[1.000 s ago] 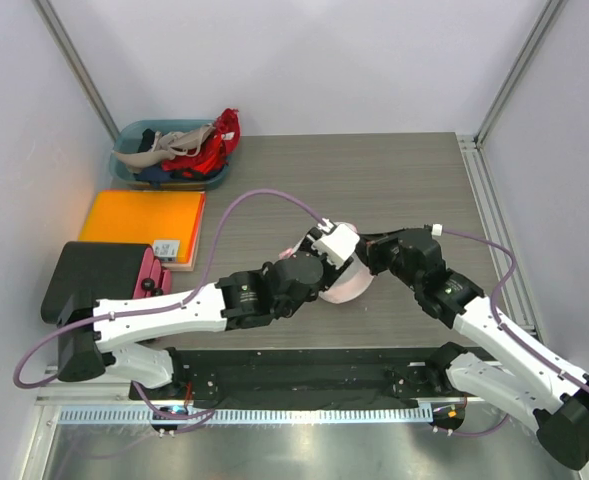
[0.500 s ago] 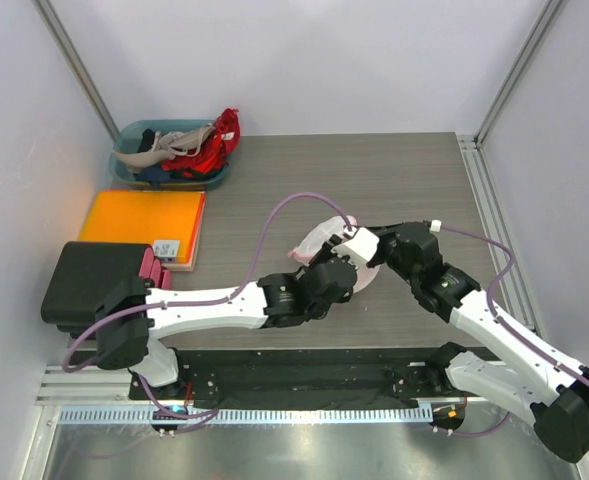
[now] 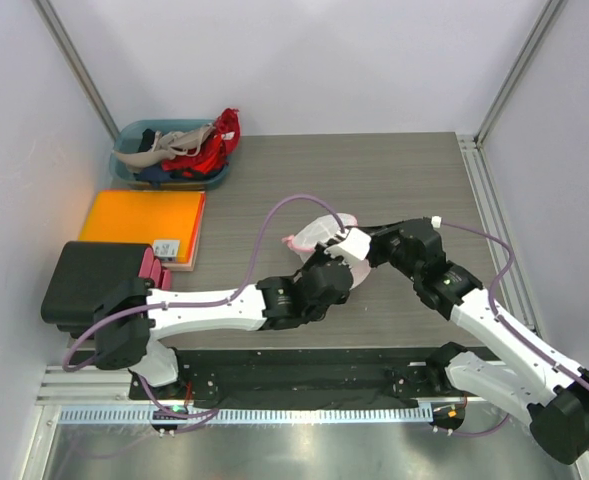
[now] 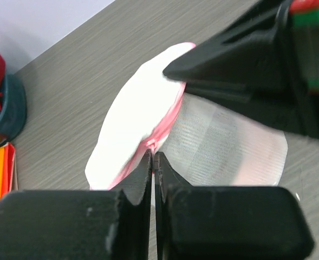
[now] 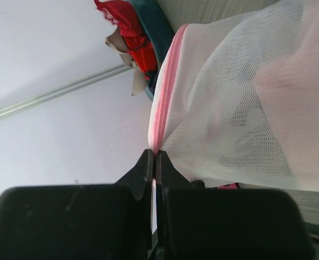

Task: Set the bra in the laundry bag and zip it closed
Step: Zip the zipper on the laundry bag.

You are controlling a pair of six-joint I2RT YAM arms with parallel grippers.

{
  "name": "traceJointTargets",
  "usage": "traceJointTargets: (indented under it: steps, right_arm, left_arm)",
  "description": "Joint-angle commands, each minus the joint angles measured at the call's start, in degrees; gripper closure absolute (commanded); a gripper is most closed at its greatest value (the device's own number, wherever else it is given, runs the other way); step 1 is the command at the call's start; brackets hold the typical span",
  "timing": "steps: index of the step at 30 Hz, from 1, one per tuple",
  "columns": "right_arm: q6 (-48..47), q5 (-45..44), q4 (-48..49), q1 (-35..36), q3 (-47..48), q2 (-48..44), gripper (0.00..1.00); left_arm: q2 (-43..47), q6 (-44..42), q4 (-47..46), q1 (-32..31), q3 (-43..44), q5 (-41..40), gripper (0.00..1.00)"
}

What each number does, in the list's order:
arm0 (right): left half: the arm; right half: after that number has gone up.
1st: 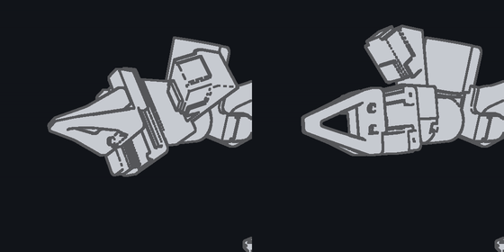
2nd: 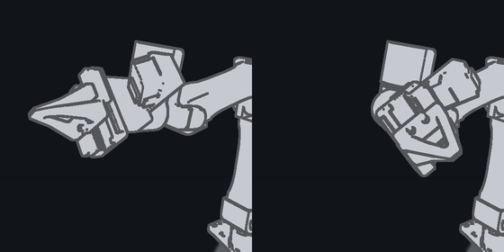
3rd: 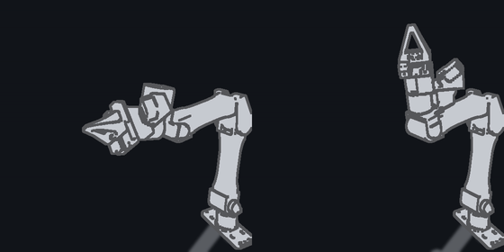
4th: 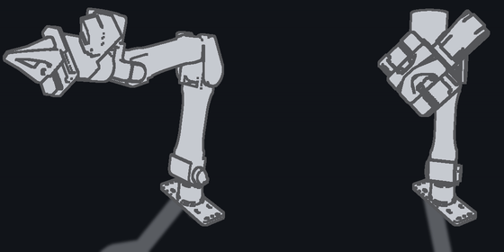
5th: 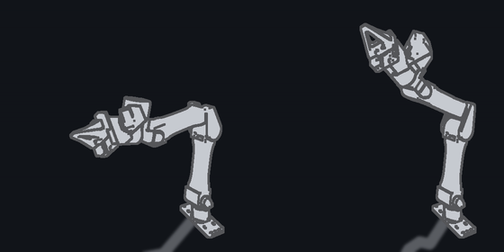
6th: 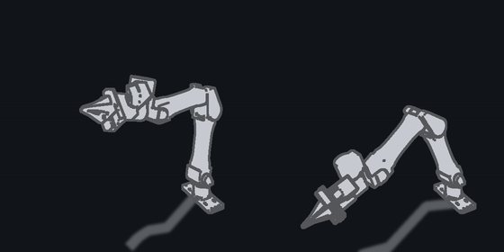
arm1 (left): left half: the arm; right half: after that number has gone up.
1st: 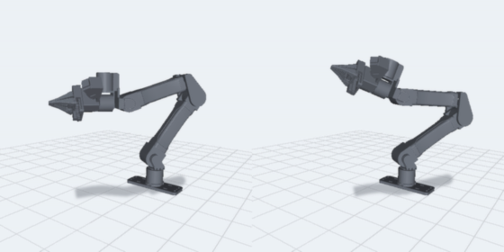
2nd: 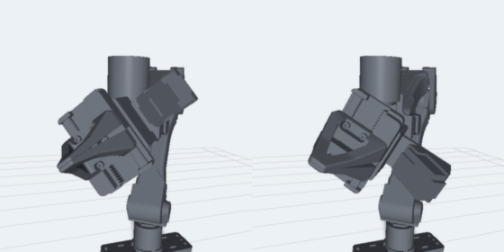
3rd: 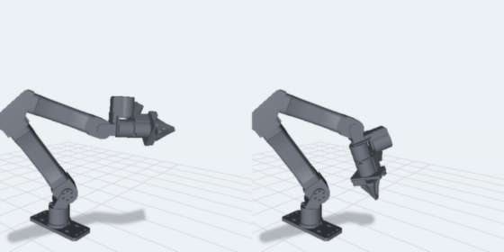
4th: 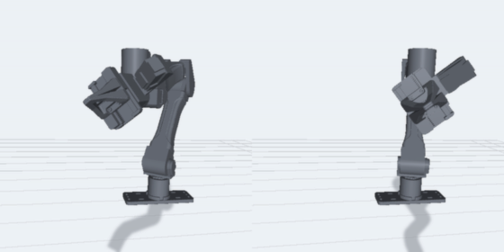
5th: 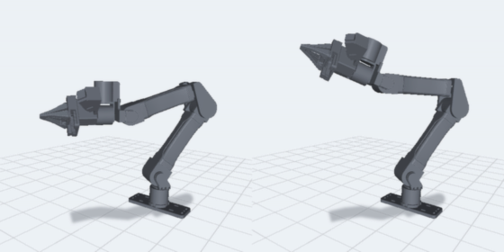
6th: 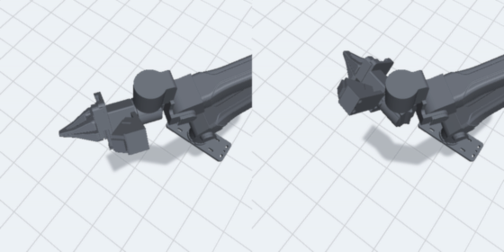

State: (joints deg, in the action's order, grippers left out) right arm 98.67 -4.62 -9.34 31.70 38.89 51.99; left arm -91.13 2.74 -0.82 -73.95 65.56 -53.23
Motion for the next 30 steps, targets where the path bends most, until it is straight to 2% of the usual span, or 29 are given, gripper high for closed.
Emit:
traceJointTargets:
  steps: [1, 4, 7, 12, 13, 15, 16, 19, 22, 25, 26, 27, 28, 29, 30]
  right_arm:
    - [-4.5, 6.5, 4.0, -5.7, 3.0, -1.7, 0.99]
    - [-8.2, 14.6, 4.3, -10.6, 3.0, 0.2, 0.99]
    - [-9.9, 21.7, 8.8, -13.5, 1.4, 2.1, 0.99]
    - [-12.4, 30.8, 15.7, -15.1, 0.9, 6.6, 0.99]
    - [-12.8, 35.1, 19.4, -15.3, 1.2, 7.6, 0.99]
    - [-15.6, 41.0, 20.5, -15.7, 4.0, 13.2, 0.99]
    - [-19.0, 46.7, 22.7, -15.8, 5.0, 15.1, 0.99]
    - [-29.3, 50.1, 15.9, -15.5, 10.5, 21.0, 0.98]
    - [-40.4, 48.2, 4.1, -14.8, 16.7, 25.1, 0.88]
    - [-48.1, 47.2, -2.8, -13.0, 22.4, 29.0, 0.77]
    - [-50.6, 44.8, -5.5, -11.9, 25.3, 29.5, 0.68]
    - [-52.8, 42.4, -12.2, -11.7, 26.7, 29.6, 0.64]
    - [-54.9, 40.2, -14.5, -11.7, 27.5, 28.5, 0.6]
    - [-57.0, 38.0, -16.0, -11.7, 26.9, 27.1, 0.47]
    - [-58.2, 31.4, -19.3, -11.7, 26.5, 25.6, 0.4]
  left_arm:
    - [8.2, 0.1, -0.9, 0.4, -6.6, 2.3, 1.0]
    - [13.8, -0.3, -0.8, 0.4, -12.1, 4.4, 1.0]
    - [19.1, 0.9, 0.0, 0.5, -16.7, 3.8, 1.0]
    - [24.8, 4.9, 3.2, 1.6, -22.1, 3.3, 1.0]
    - [26.8, 5.3, 3.3, 2.0, -22.8, 4.3, 1.0]
    - [29.4, 4.8, 2.8, 2.5, -24.7, 11.0, 1.0]
    - [32.2, 4.0, 2.1, 2.5, -25.2, 13.9, 1.0]
    - [35.1, 3.0, 1.1, 2.6, -25.5, 19.3, 1.0]
    - [34.6, 2.1, -1.9, 2.8, -24.0, 24.2, 1.0]
    - [31.5, 2.0, -4.9, 3.2, -21.9, 28.0, 1.0]
    - [28.7, 2.4, -5.3, 3.6, -20.3, 28.1, 1.0]
    - [27.4, 2.8, -5.8, 4.0, -19.5, 29.1, 1.0]
    - [25.9, 3.4, -6.6, 4.2, -18.8, 29.1, 1.0]
    - [23.7, 3.5, -7.1, 4.3, -17.8, 29.3, 1.0]
    - [22.7, 3.5, -7.7, 4.4, -17.4, 29.6, 1.0]
